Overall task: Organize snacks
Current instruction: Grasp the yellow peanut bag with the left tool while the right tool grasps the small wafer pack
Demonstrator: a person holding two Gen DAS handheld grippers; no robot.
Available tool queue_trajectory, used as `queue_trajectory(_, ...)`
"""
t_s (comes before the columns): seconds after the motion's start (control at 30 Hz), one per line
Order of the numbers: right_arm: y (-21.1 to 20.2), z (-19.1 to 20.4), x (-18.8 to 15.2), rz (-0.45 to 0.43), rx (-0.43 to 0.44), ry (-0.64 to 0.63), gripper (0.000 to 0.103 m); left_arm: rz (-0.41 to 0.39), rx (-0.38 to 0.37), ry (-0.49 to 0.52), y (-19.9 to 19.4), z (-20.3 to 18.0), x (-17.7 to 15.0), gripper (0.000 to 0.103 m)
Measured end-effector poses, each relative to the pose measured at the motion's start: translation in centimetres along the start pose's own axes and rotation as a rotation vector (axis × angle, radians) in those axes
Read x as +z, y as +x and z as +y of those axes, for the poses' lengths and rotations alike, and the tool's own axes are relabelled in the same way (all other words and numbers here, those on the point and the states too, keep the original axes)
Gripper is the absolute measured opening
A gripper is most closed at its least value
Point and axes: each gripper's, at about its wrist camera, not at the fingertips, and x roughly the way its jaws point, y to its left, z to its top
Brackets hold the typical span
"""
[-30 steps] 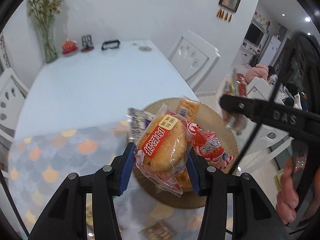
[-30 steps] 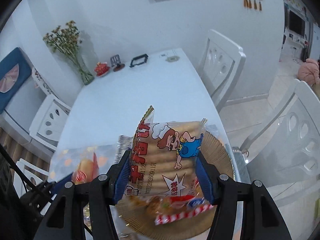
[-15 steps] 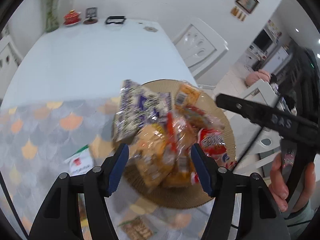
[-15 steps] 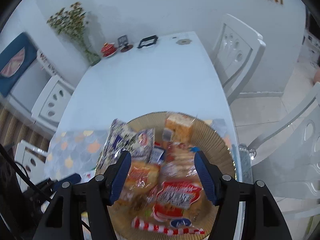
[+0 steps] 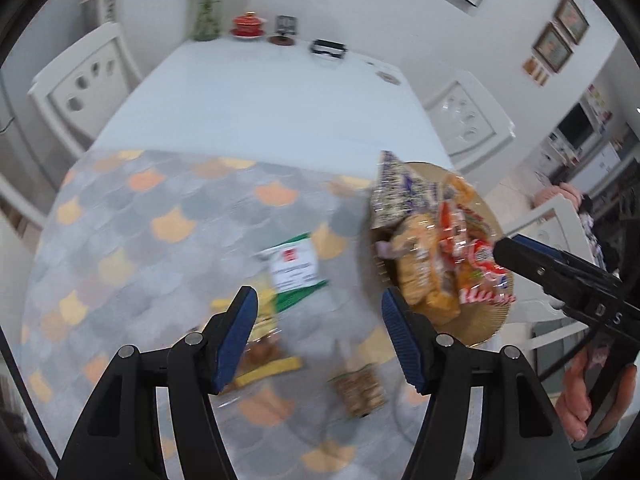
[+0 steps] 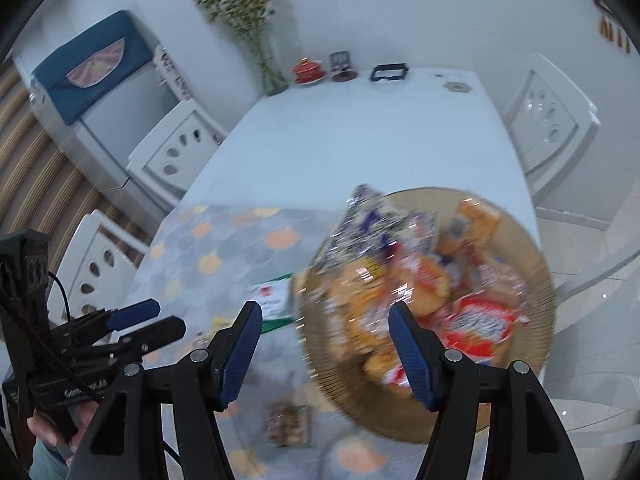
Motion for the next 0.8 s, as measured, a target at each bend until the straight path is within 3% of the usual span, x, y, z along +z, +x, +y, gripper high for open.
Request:
queue_trajectory(0.2, 1.5, 3.8, -2.6, 0.058, 0.058, 0.0, 0.064, 0.014, 0.028, -0.018, -0.9, 3.4, -1.6, 0.062)
queue_trajectory(0.4, 4.5, 6.2, -6.4, 0.166, 0.054, -0.02, 0.064, 0.121, 0.019, -0.02, 1.1, 5.9, -4.0, 0.062)
queue_trajectory(0.6, 7.1, 6.6, -9.7, 0.237, -0.014, -0.032, 0.064, 0.184, 0.016, -0.064, 3.6, 7.9, -5.8, 0.062)
queue_trajectory(0.8, 9.4, 4.7, -12.2, 0.287, -0.031, 0.053, 0.064, 0.219, -0.056, -0.126, 6.1, 8.8, -5.7, 0.062)
